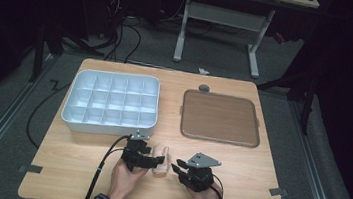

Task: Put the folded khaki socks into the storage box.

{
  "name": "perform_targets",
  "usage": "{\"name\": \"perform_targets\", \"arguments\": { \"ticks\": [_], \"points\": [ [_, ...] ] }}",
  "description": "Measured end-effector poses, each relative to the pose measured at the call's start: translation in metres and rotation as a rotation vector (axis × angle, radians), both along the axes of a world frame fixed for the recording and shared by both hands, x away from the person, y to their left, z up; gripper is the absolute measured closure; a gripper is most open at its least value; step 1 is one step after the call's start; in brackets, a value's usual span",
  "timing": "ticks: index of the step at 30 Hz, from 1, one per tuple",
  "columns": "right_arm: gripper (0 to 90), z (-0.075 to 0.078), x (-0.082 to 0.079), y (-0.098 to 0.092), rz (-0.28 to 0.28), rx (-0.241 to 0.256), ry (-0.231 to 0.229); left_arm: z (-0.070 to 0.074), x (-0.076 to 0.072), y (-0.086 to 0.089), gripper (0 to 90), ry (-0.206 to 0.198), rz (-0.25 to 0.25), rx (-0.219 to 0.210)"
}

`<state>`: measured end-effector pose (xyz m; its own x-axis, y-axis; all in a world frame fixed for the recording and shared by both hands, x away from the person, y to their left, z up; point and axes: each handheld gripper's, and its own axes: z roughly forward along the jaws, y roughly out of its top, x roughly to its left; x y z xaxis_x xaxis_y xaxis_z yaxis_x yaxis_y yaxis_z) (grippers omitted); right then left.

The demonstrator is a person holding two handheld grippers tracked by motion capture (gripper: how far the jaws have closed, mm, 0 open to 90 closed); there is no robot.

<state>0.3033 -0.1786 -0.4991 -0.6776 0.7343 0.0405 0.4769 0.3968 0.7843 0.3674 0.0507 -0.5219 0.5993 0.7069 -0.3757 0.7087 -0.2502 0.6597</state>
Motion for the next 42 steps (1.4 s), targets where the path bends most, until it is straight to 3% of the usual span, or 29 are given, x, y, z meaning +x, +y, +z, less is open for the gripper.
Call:
{"name": "perform_targets", "arguments": {
  "ticks": [9, 12, 21, 27, 33, 42],
  "points": [
    [59.8, -0.006, 0.004, -0.034, -0.134, -0.049, -0.017, -0.002, 0.001, -0.01, 39.5, 0.004, -0.01, 0.026],
    [55.5, -0.013, 0.008, -0.05, -0.205, -0.064, -0.003, -0.001, 0.001, -0.012, 44.7, 0.002, -0.018, 0.041],
    [49.6, -0.027, 0.014, -0.071, -0.31, -0.12, 0.035, 0.0, 0.002, -0.011, 53.3, 0.026, -0.044, 0.045],
    [45.8, -0.03, 0.016, -0.077, -0.324, -0.114, 0.037, 0.0, 0.003, -0.009, 60.1, 0.038, -0.052, 0.032],
    [42.3, -0.032, 0.019, -0.08, -0.33, -0.094, 0.036, 0.001, 0.003, -0.007, 68.4, 0.029, -0.059, 0.024],
    [41.4, -0.032, 0.02, -0.081, -0.325, -0.081, 0.043, 0.003, 0.0, -0.005, 73.8, 0.004, -0.081, 0.022]
  ]
}}
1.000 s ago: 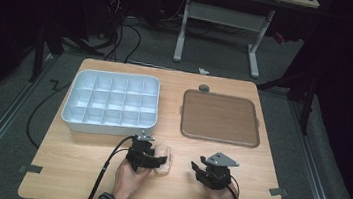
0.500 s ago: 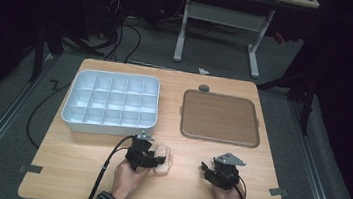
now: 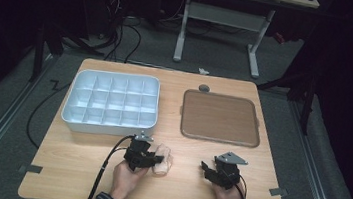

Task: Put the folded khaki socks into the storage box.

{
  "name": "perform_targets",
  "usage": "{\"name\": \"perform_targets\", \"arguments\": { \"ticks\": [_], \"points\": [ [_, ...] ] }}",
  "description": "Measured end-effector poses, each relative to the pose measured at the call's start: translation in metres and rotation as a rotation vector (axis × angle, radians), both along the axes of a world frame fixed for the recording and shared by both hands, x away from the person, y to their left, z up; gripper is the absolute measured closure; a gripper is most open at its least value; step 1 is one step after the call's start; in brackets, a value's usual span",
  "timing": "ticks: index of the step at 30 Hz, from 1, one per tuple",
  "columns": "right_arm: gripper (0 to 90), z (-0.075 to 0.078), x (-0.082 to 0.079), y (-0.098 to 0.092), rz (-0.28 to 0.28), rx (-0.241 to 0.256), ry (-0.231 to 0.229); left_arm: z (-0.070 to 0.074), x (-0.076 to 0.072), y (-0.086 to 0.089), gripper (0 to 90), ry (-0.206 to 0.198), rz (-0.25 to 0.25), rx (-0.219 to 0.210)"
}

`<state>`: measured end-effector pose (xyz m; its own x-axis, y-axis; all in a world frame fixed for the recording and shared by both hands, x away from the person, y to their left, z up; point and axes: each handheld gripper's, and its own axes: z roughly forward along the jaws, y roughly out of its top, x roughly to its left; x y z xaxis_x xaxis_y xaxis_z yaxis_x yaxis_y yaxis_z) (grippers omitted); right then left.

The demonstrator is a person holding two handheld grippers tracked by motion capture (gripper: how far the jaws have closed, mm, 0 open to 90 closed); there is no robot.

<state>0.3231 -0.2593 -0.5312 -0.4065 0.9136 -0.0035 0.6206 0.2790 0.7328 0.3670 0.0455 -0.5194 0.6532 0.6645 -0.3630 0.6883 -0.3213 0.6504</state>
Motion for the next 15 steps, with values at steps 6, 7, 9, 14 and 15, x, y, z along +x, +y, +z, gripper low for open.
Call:
{"name": "perform_targets", "arguments": {
  "ticks": [6, 7, 9, 14, 15],
  "points": [
    [40.6, 0.0, -0.0002, 0.0015, 0.013, -0.009, -0.001, 0.0037, -0.0039, 0.0029, 74.9, -0.039, -0.019, 0.001],
    [40.6, 0.0, 0.0, 0.0015, 0.013, -0.009, -0.002, 0.0041, -0.0044, 0.0034, 75.0, -0.044, -0.022, 0.002],
    [40.6, 0.0, 0.0001, 0.0018, 0.012, -0.01, -0.002, 0.0052, -0.0056, 0.0047, 75.1, -0.052, -0.029, 0.001],
    [40.7, -0.0001, 0.0006, 0.002, 0.01, -0.008, -0.001, 0.0067, -0.0066, 0.0067, 75.3, -0.058, -0.039, -0.002],
    [40.7, 0.0, 0.0006, 0.0019, 0.011, -0.007, -0.001, 0.0068, -0.0068, 0.0068, 75.3, -0.057, -0.04, -0.004]
  ]
}}
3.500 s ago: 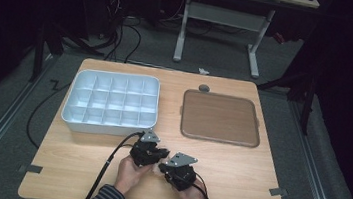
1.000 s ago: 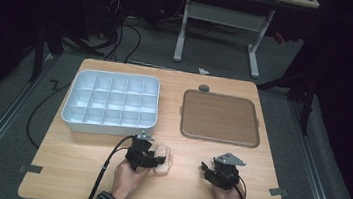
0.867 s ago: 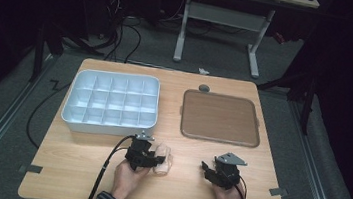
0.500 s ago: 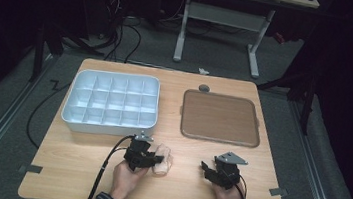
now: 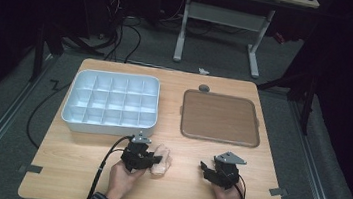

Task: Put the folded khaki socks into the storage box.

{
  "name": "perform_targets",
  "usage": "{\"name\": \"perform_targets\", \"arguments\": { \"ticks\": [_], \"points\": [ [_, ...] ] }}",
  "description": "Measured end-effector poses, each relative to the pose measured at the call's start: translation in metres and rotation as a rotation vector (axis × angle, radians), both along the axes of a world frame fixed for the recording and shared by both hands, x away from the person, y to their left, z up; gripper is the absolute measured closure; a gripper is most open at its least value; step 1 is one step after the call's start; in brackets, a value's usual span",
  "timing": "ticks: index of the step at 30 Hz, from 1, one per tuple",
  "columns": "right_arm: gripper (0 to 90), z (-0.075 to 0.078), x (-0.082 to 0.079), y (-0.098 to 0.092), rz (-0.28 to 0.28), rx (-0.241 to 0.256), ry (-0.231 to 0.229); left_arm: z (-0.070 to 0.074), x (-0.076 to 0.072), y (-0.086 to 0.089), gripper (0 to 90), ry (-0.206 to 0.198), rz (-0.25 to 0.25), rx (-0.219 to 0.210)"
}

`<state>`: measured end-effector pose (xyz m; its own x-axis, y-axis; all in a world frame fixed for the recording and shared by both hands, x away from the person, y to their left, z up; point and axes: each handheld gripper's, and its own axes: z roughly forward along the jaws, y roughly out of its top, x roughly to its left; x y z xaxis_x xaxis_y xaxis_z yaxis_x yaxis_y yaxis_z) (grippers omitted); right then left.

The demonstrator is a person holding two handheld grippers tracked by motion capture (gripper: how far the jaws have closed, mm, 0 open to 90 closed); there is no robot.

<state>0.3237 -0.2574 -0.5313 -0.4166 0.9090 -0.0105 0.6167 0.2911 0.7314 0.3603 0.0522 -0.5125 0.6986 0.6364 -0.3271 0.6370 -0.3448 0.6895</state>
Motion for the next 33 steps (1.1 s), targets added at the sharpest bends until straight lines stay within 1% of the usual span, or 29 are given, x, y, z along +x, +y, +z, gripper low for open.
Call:
{"name": "perform_targets", "arguments": {
  "ticks": [4, 8, 11, 12, 15, 20, 23, 30, 33],
  "points": [
    [40.8, 0.0, 0.0, 0.0, -0.008, 0.005, 0.001, 0.002, 0.0, 0.001, 75.3, -0.002, -0.01, -0.006],
    [40.9, 0.0, 0.002, -0.003, -0.03, 0.023, 0.004, 0.004, 0.002, 0.003, 75.4, 0.001, -0.007, -0.032],
    [40.7, 0.0, 0.002, -0.004, -0.038, 0.037, 0.008, 0.005, 0.003, 0.005, 75.3, 0.001, -0.012, -0.028],
    [40.7, 0.0, 0.002, -0.004, -0.038, 0.037, 0.008, 0.005, 0.003, 0.005, 75.3, 0.001, -0.013, -0.026],
    [40.6, 0.0, 0.002, -0.004, -0.039, 0.033, 0.007, 0.006, 0.005, 0.009, 75.4, 0.01, -0.009, -0.041],
    [40.5, 0.0, 0.002, -0.004, -0.039, 0.032, 0.007, 0.01, 0.005, 0.016, 75.3, 0.01, -0.002, -0.05],
    [40.3, 0.0, 0.002, -0.003, -0.034, 0.026, 0.005, 0.013, 0.005, 0.02, 75.3, 0.013, 0.006, -0.065],
    [40.3, 0.0, 0.002, -0.003, -0.036, 0.03, 0.007, 0.017, 0.007, 0.031, 75.3, 0.023, 0.019, -0.083],
    [40.2, 0.0, 0.002, -0.003, -0.034, 0.029, 0.007, 0.022, 0.008, 0.034, 75.4, 0.012, 0.024, -0.081]
  ]
}}
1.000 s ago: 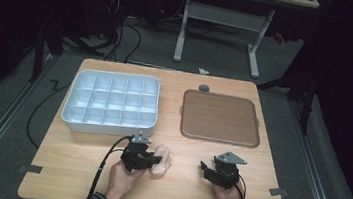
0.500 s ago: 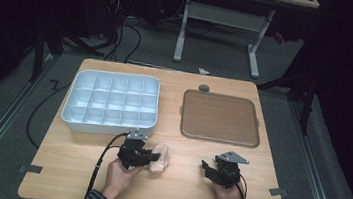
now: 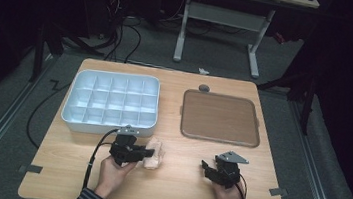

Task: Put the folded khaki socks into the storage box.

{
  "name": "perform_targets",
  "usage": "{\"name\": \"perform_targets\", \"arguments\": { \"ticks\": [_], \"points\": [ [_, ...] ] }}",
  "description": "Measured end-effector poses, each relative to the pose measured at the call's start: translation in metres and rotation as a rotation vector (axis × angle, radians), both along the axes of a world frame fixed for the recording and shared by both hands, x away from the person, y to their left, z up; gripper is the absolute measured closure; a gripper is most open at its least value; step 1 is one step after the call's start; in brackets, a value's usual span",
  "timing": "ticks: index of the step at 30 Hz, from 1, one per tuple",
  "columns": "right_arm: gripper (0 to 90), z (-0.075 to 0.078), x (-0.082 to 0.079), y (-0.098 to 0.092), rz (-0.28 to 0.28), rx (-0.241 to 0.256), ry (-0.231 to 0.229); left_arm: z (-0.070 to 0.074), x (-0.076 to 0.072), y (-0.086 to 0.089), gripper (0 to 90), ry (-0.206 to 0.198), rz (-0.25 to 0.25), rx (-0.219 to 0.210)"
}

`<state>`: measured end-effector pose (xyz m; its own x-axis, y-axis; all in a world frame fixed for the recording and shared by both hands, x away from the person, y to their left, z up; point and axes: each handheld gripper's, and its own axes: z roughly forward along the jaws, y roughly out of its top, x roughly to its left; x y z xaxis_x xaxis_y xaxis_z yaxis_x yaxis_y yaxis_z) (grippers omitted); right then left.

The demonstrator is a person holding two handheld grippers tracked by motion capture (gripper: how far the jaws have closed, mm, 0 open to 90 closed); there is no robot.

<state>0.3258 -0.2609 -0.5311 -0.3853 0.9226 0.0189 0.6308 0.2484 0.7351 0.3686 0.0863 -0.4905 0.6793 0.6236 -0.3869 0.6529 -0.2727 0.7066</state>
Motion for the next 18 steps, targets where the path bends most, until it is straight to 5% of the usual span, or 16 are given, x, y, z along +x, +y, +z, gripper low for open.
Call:
{"name": "perform_targets", "arguments": {
  "ticks": [18],
  "points": [
    [39.8, 0.0, 0.001, -0.001, 0.005, 0.007, 0.001, 0.019, 0.008, 0.023, 75.6, -0.006, 0.031, 0.001]
  ]
}}
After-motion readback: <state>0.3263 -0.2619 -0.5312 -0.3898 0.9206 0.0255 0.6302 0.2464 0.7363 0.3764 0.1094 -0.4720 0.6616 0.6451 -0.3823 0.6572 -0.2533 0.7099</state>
